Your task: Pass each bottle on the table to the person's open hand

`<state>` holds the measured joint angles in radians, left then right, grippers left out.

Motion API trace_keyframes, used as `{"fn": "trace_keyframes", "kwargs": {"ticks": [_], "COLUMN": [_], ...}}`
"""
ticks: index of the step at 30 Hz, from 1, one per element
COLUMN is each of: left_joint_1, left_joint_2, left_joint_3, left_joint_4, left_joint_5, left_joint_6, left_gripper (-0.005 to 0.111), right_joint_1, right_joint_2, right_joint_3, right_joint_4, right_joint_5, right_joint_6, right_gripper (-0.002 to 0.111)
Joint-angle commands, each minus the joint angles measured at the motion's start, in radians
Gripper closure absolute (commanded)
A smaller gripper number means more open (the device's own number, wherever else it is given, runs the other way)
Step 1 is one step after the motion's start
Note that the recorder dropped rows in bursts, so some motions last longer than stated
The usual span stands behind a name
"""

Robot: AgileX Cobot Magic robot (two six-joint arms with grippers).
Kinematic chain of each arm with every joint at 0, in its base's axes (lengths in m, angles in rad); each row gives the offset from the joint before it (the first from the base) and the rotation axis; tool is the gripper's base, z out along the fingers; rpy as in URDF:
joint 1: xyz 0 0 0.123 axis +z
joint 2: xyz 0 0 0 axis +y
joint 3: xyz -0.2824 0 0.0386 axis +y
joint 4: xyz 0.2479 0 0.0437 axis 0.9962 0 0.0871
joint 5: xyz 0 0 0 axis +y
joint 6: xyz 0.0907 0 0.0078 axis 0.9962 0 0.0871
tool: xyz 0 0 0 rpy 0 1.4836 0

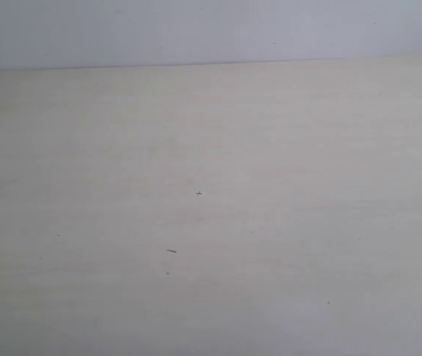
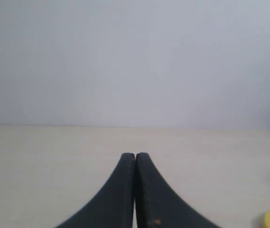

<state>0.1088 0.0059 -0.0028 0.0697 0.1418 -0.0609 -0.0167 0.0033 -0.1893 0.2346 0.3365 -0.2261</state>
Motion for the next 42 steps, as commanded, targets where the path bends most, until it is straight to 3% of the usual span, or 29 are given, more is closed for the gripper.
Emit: {"fn": "trace_keyframes", "kwargs": {"ticks": [1,3,6,29,35,42], "left_joint_1": [0.002,0.002,0.002,0.002,0.002,0.002], "left_joint_2": [-0.006,-0.006,-0.006,-0.006,-0.006,-0.006], "left_joint_3": [0.003,0.003,0.003,0.003,0.003,0.003], "left_joint_4": [0.006,0.006,0.006,0.006,0.006,0.006], "left_joint_5": [0.003,0.003,0.003,0.003,0.003,0.003], "left_joint_6": [0.001,0.001,0.001,0.001,0.001,0.001], "left_gripper": [0.105,0.105,0.105,0.105,0.105,0.105], "right_joint_1": [0.033,0.062,0.064,0.058,0.058,0.058], "right_joint_2": [-0.003,-0.003,-0.003,-0.003,-0.003,-0.003], "right_joint_3": [0.145,0.189,0.189,0.189,0.189,0.189], "right_joint_4": [-0.002,-0.002,0.002,-0.013,-0.357,-0.356], "right_joint_5": [-0.277,-0.359,-0.219,-0.202,-0.186,-0.169], "right_joint_6": [0.009,0.009,0.009,0.094,0.452,0.353], "right_gripper": [0.108,0.108,0.108,0.108,0.108,0.108]}}
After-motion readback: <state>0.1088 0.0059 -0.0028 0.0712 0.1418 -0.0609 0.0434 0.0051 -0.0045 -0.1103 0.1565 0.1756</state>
